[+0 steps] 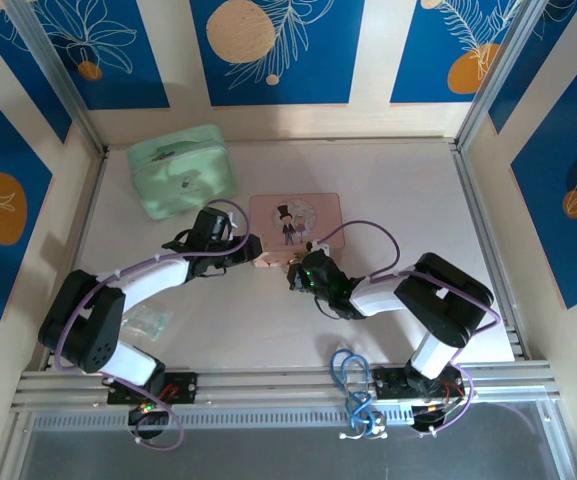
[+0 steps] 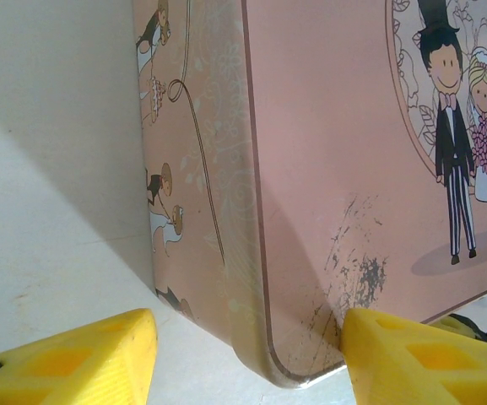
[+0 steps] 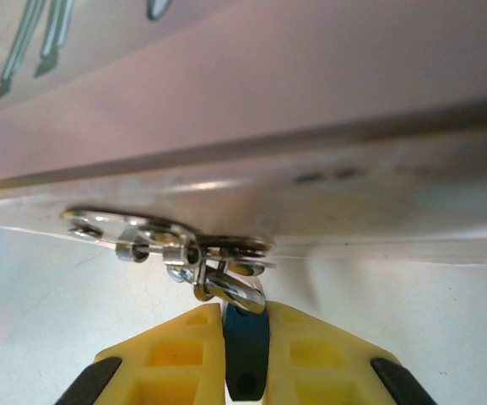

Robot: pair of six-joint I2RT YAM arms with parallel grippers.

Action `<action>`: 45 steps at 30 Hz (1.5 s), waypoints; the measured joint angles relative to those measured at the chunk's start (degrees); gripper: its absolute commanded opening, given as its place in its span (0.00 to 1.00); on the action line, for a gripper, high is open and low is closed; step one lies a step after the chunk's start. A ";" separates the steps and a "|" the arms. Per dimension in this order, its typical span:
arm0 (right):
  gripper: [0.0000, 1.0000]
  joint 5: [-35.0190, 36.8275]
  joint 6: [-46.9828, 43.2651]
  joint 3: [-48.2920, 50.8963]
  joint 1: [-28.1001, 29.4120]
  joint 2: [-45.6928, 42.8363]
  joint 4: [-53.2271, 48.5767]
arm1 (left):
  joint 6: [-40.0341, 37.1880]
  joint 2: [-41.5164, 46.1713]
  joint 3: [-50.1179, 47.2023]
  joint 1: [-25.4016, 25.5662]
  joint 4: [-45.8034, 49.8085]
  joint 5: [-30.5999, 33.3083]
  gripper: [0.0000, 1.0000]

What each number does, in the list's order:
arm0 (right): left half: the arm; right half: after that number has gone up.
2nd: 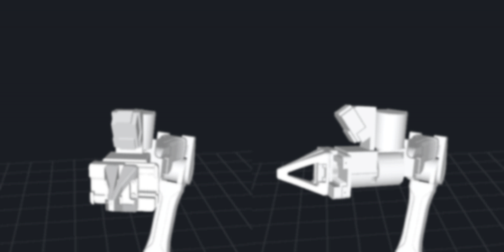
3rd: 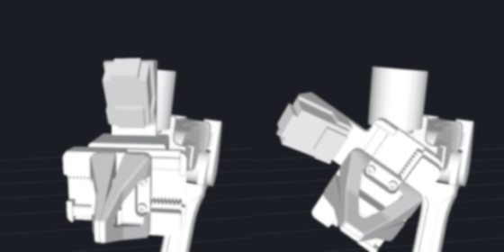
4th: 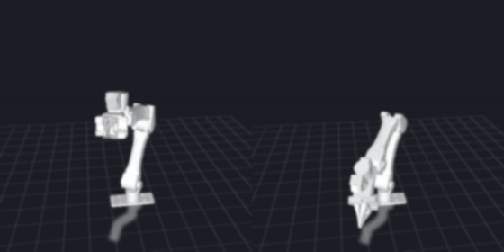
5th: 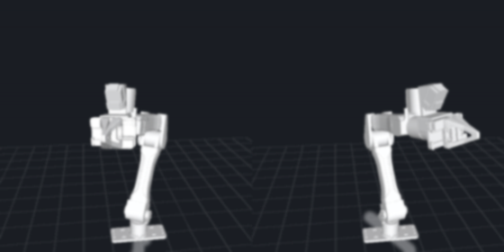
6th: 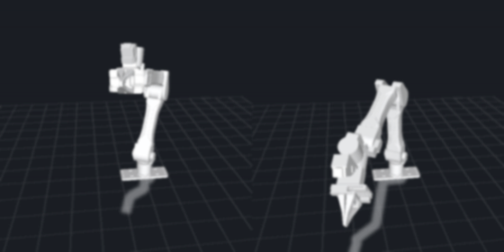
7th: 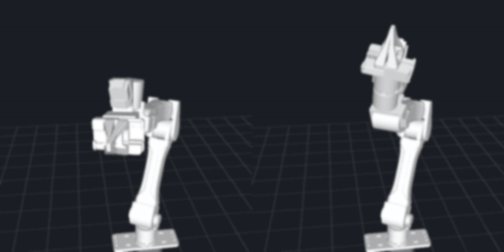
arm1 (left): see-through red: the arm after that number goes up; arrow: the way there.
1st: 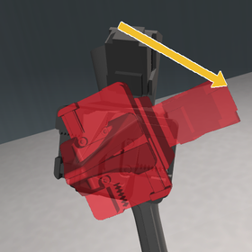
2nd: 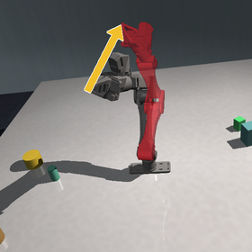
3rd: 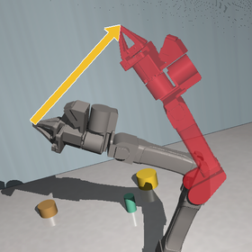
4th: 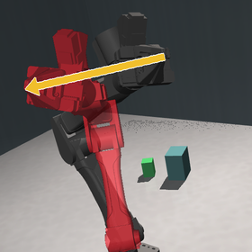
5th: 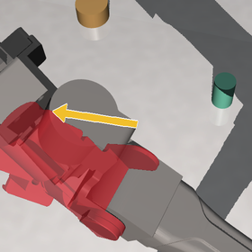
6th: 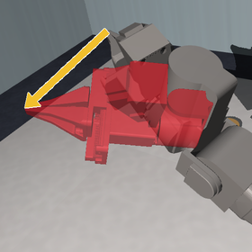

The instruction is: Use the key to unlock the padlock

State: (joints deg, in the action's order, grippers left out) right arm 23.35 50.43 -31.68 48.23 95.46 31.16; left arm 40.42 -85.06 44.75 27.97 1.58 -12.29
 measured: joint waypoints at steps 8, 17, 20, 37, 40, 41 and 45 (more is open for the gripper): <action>0.18 -0.20 0.83 0.79 -0.24 0.33 2.34 | 0.02 -0.63 0.00 0.00 -1.27 -0.44 0.59; 0.22 -0.20 2.19 1.88 -0.24 0.33 4.72 | 0.02 -0.68 0.00 0.00 -1.38 -0.59 0.59; 0.18 -0.13 2.47 2.10 -0.17 0.33 5.05 | 0.02 -0.70 0.00 0.00 -1.38 -0.61 0.59; 0.17 0.74 3.19 2.14 0.20 -0.07 4.11 | 0.02 -0.96 0.02 -0.22 -1.70 -1.22 0.58; 0.16 0.90 3.23 2.14 0.20 -0.11 4.00 | 0.02 -1.01 0.02 -0.22 -1.79 -1.22 0.58; 0.16 0.90 3.23 2.14 0.20 -0.13 4.00 | 0.02 -1.01 0.02 -0.22 -1.84 -1.25 0.58; 0.11 0.98 3.50 2.14 0.31 -0.13 3.98 | 0.02 -1.03 0.02 -0.26 -1.88 -1.25 0.58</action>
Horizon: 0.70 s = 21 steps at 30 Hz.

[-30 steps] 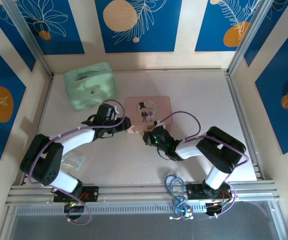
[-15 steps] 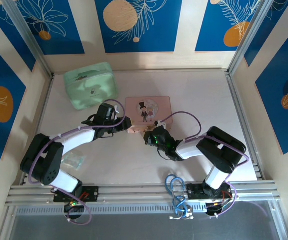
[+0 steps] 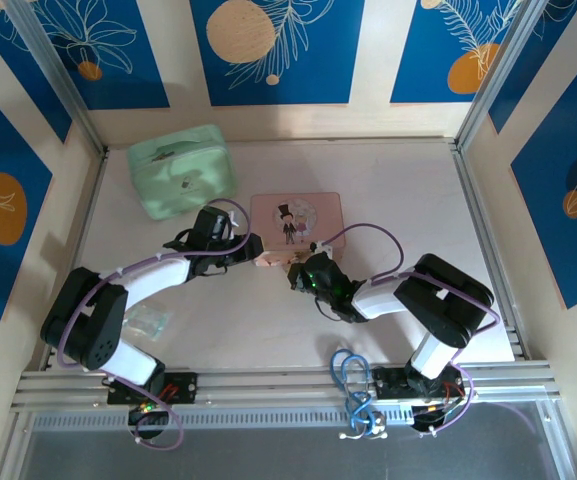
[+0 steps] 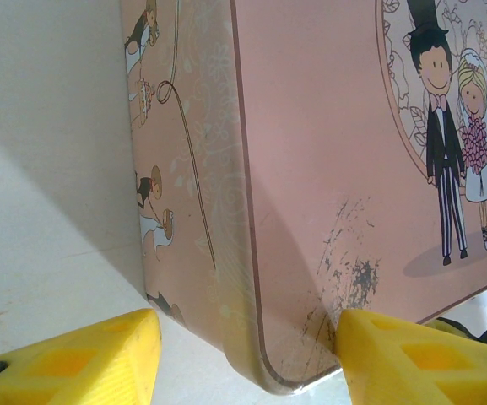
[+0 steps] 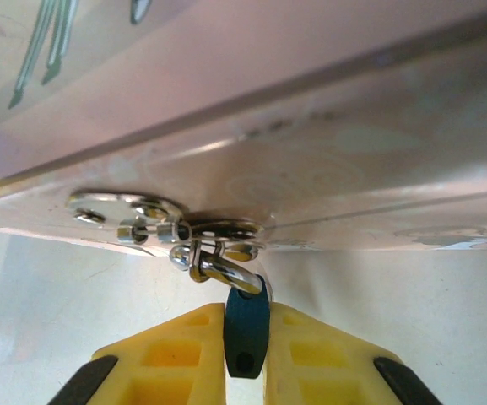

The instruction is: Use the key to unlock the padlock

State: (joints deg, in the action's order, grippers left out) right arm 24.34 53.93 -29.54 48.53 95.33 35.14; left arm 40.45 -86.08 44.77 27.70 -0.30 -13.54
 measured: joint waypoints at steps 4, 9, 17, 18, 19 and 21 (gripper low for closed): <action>0.01 0.17 0.42 0.00 0.00 -0.04 -0.02 | 0.00 -0.15 0.00 -0.04 -0.26 -0.02 0.58; 0.00 0.33 1.25 0.72 0.04 -0.61 0.15 | 0.00 -0.31 0.00 -0.11 -0.59 -0.22 0.57; 0.00 -1.53 4.31 7.13 -0.85 -2.54 9.11 | 0.02 -0.96 0.00 -0.22 -1.66 -1.33 0.57; 0.00 -2.19 4.48 7.91 -1.20 -2.54 10.64 | 0.00 -1.07 0.00 -0.22 -1.86 -1.53 0.57; 0.00 -2.75 4.66 8.37 -1.51 -2.54 11.58 | 0.00 -1.11 0.00 -0.22 -1.95 -1.70 0.57; 0.00 -3.78 4.66 8.94 -1.97 -2.54 12.87 | 0.00 -1.11 0.00 -0.22 -1.95 -1.79 0.57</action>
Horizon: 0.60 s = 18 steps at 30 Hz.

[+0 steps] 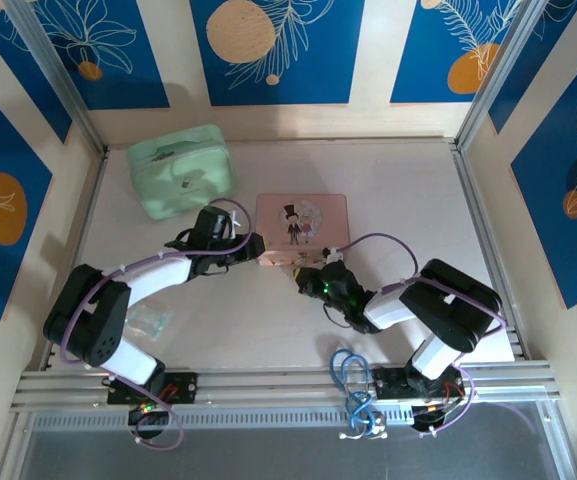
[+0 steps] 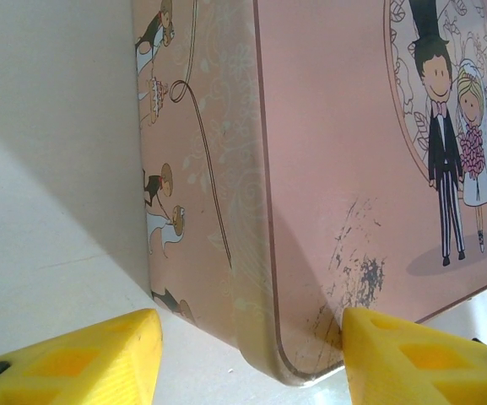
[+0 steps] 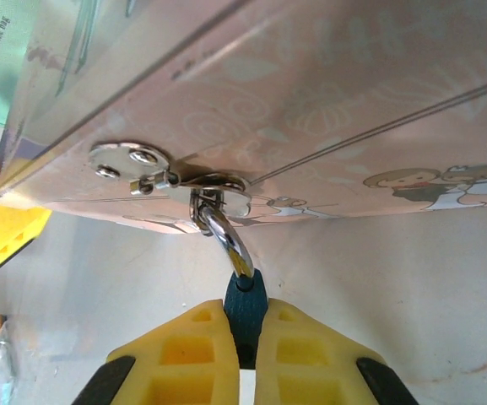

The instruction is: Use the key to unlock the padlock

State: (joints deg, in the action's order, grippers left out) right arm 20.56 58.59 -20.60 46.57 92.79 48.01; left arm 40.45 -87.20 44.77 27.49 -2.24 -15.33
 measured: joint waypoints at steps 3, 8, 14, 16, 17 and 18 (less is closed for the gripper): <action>0.00 -1.16 -0.02 0.04 -0.35 0.00 0.50 | -0.02 0.00 0.00 0.00 0.00 -0.04 0.57; 0.00 -1.97 0.00 0.04 -0.63 0.00 0.83 | -0.02 0.00 -0.07 -0.04 -0.13 -0.09 0.57; 0.00 -2.82 0.44 0.04 -1.20 0.07 1.16 | -0.02 0.00 -0.15 -0.11 -0.33 -0.15 0.56; 0.00 -3.02 0.90 0.04 -1.38 0.17 1.40 | 0.00 0.00 -0.17 -0.11 -0.35 -0.15 0.56; 0.00 -3.10 1.14 0.04 -1.44 0.35 1.73 | 0.00 0.02 -0.17 -0.11 -0.37 -0.15 0.56; 0.00 -3.23 1.40 0.04 -1.57 0.61 2.10 | 0.02 0.02 -0.26 -0.11 -0.42 -0.15 0.56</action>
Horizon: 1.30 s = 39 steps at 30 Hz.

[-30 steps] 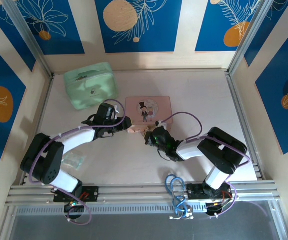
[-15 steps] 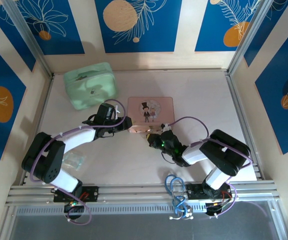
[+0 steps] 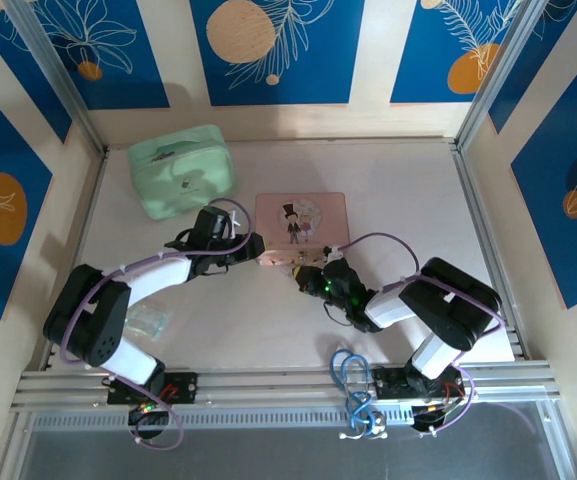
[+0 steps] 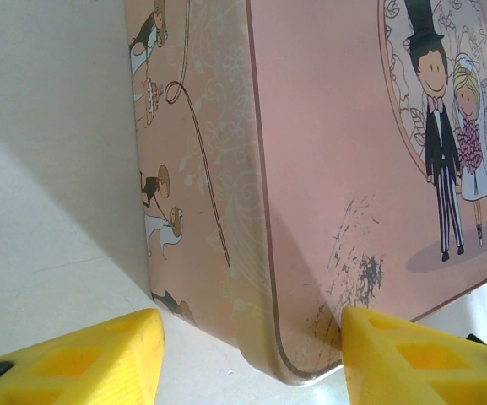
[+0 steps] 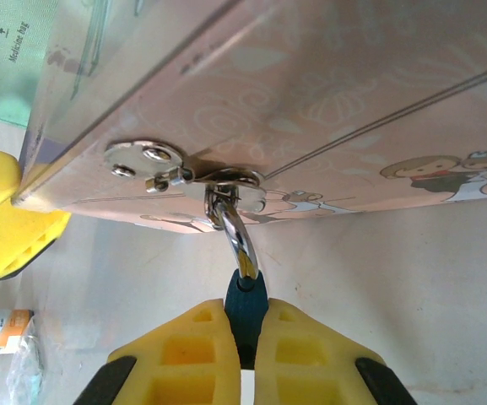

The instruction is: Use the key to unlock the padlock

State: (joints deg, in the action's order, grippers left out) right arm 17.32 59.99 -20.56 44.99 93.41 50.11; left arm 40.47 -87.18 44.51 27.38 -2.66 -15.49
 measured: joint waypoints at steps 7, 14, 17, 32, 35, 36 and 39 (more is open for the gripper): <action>0.00 -1.38 2.10 0.94 -0.90 1.36 3.87 | 0.15 0.00 -0.02 0.00 -0.13 0.00 0.55; 0.00 -2.47 3.37 1.20 -1.68 2.08 5.77 | 0.59 0.11 -0.66 -0.04 -1.25 -0.02 0.55; 0.00 -2.60 3.52 1.53 -1.79 2.10 6.16 | 0.83 0.11 -0.66 -0.07 -1.25 -0.02 0.54; 0.00 -1.66 5.51 0.74 -2.08 4.94 9.09 | 1.22 0.11 -1.09 -0.44 -2.12 -0.81 0.54; 0.00 -1.27 6.51 0.83 -2.12 5.05 9.66 | 1.22 0.15 -1.29 -0.59 -2.34 -0.83 0.54; 0.00 -1.29 6.71 1.09 -2.16 5.07 10.05 | 1.22 0.22 -1.36 -0.59 -2.38 -0.83 0.54; 0.00 -1.40 6.75 1.25 -2.27 5.07 10.32 | 1.22 0.22 -1.40 -0.63 -2.49 -0.83 0.54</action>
State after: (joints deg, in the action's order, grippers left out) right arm 15.92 66.74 -19.31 42.72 98.48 60.42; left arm 41.69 -86.96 43.11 26.74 -5.15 -16.32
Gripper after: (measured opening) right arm 0.077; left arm 0.541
